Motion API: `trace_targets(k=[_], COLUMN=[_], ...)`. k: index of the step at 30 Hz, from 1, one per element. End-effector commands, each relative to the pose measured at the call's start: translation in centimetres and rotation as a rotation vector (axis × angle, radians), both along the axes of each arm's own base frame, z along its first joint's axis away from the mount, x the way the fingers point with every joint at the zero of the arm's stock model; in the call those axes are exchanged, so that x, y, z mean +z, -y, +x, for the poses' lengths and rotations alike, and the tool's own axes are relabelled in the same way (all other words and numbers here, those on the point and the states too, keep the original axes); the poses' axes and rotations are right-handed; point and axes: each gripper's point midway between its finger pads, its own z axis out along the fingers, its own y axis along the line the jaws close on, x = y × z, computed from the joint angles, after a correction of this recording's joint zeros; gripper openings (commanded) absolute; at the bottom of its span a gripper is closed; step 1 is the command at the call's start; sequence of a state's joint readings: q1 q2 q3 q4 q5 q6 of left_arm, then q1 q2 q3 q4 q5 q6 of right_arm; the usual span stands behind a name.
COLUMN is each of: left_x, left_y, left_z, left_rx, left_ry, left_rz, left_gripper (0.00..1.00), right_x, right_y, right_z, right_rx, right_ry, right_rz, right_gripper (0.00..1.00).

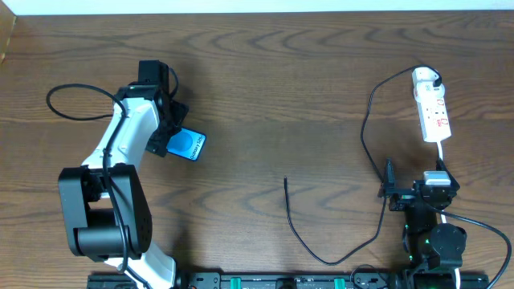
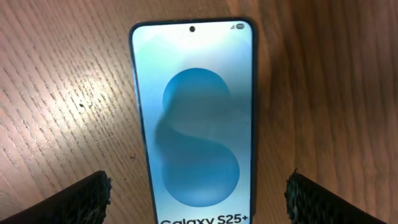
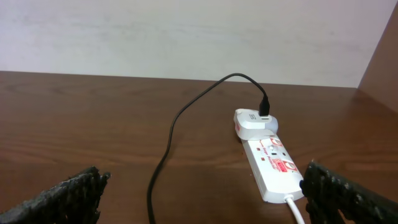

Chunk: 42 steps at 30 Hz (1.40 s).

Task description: Plug charger to phone and switch on socket

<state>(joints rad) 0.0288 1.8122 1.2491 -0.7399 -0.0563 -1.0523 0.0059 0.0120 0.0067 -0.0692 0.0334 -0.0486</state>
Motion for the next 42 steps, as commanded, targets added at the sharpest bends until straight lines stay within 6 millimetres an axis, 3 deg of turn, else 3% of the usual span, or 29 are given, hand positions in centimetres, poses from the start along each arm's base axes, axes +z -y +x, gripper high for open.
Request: trace_targets(k=[1, 8, 16, 34, 42], left_x=[-1.6, -3.1, -3.1, -4.3, -6.0], left_y=[-0.2, -0.2, -0.2, 0.0, 0.3], left_z=[-1.0, -1.1, -0.4, -0.8, -1.0], left_rx=[0.027, 0.027, 0.027, 0.025, 0.059], left_ry=[-0.051, -0.085, -0.057, -0.063, -0.097], left_rz=[0.013, 0.012, 0.009, 0.005, -0.008], left_gripper=[0.89, 0.89, 0.90, 0.90, 0.90], right_x=[0.0, 0.0, 0.0, 0.0, 0.0], right_y=[0.0, 0.0, 0.0, 0.0, 0.0], right_z=[0.0, 0.0, 0.0, 0.0, 0.0], right_rx=[0.003, 0.002, 0.002, 0.002, 0.003], right_ry=[0.001, 0.001, 0.001, 0.001, 0.001], right_rz=[-0.012, -0.012, -0.012, -0.012, -0.012], right_gripper=[0.99, 0.99, 0.99, 0.99, 0.99])
